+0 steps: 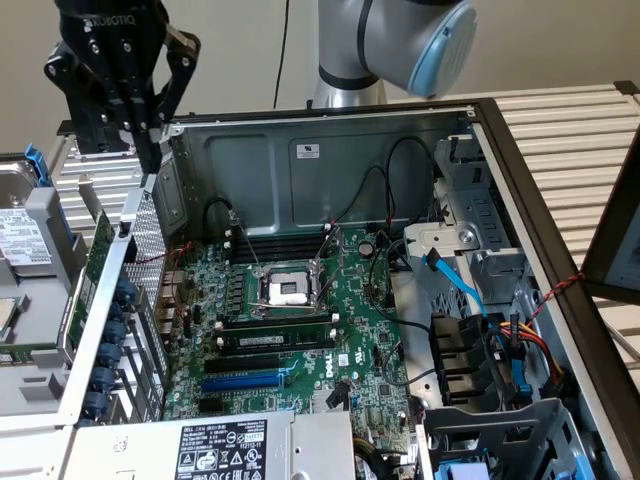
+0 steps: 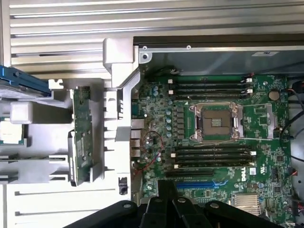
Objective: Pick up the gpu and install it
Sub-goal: 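Reach for the gpu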
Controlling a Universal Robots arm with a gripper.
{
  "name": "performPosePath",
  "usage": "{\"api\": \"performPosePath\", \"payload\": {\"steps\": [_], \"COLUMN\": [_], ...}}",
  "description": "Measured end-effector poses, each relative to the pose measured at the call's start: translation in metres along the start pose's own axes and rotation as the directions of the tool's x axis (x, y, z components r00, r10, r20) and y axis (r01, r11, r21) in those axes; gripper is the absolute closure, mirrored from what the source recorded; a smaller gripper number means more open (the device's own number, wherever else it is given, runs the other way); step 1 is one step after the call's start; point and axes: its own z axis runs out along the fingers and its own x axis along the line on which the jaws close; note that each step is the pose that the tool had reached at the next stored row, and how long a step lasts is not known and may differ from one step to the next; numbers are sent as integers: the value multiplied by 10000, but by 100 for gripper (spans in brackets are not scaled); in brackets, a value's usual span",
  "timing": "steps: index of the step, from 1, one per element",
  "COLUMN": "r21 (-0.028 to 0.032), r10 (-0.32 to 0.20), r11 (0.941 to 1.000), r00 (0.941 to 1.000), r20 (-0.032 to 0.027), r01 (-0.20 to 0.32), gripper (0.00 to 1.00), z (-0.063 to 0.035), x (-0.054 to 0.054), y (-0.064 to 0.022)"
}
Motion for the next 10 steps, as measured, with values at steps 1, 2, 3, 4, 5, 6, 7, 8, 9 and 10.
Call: {"api": "performPosePath", "payload": {"steps": [1, 2, 3, 4, 5, 6, 7, 8, 9, 10], "r21": [0, -1, -1, -1, -1, -5, -11, -17, -25, -34], "r10": [1, 0, 0, 0, 0, 0, 1, 0, 0, 1], "r11": [10000, 10000, 10000, 10000, 10000, 10000, 10000, 10000, 10000, 10000], "r00": [10000, 10000, 10000, 10000, 10000, 10000, 10000, 10000, 10000, 10000], "r20": [0, 0, 0, 0, 0, -1, -2, -2, -1, -3], "r01": [-1, 0, 0, 0, 0, 0, -1, 0, 0, -1], "gripper": [89, 89, 89, 89, 89, 89, 89, 89, 89, 89], "z": [-1, -2, -3, -3, -4, -5, -6, -7, -6, -6], "x": [46, 92, 136, 179, 226, 273, 315, 360, 406, 452], "y": [-3, -7, -10, -14, -17, -21, -25, -30, -34, -38]}}
